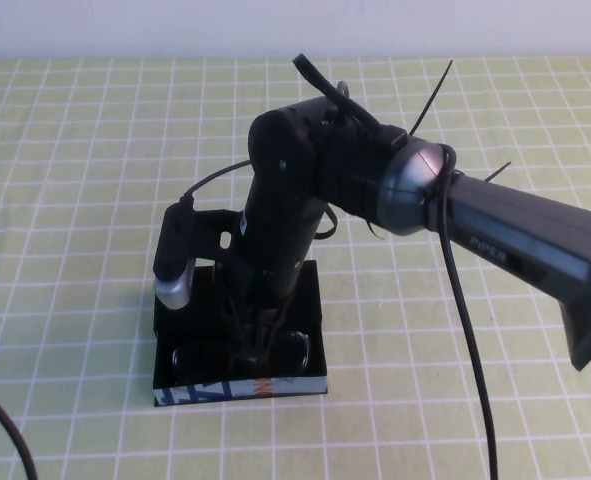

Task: Return glasses to glasses case
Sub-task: Place the glasses in the glasses case

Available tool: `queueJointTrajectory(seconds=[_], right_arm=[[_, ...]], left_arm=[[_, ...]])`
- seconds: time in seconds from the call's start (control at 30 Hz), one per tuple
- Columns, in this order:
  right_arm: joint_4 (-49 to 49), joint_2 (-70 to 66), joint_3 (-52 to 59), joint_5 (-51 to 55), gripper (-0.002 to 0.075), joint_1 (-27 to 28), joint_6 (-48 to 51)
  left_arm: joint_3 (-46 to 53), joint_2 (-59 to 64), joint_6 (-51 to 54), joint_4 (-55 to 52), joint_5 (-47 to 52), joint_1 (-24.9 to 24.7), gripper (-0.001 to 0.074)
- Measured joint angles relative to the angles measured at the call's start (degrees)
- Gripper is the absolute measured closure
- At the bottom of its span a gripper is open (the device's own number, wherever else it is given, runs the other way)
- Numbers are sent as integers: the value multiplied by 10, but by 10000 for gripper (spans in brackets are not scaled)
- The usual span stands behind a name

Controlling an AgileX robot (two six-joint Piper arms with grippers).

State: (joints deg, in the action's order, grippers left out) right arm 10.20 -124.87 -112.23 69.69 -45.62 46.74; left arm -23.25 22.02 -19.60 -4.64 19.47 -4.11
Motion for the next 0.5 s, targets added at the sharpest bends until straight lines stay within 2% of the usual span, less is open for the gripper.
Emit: queueJointTrajectory(seconds=[0.1, 0.2, 0.37, 0.5], right_arm=[[-25, 8, -8, -8, 659, 0, -24], [-50, 18, -32, -9, 636, 3, -66], [-63, 29, -87, -9, 585, 24, -159], [-67, 30, -100, -10, 615, 40, -192]], left_arm=[[0, 0, 11, 5, 8, 0, 736], [0, 0, 104, 53, 22, 0, 736], [-4, 33, 391, 281, 70, -33, 736], [-7, 97, 570, 442, 126, -65, 736]])
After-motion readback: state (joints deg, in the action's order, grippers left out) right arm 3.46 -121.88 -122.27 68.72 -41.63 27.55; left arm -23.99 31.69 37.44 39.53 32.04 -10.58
